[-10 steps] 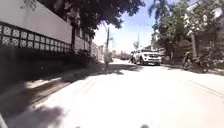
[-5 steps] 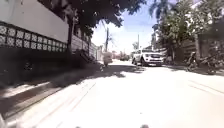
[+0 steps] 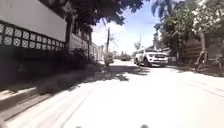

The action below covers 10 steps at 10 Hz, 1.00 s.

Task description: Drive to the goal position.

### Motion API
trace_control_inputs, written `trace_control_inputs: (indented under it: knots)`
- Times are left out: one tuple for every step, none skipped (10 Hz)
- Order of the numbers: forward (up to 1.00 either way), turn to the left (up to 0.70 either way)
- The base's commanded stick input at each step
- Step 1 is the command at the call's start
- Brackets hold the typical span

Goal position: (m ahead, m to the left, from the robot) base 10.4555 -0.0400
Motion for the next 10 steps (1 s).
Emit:
trace_control_inputs:
  knots:
    - [1.00,-0.27]
    - [1.00,-0.27]
    - [1.00,-0.27]
    - [1.00,-0.27]
    - [1.00,-0.27]
    - [1.00,-0.27]
    - [1.00,-0.27]
    - [1.00,-0.27]
    - [1.00,-0.27]
    - [1.00,-0.22]
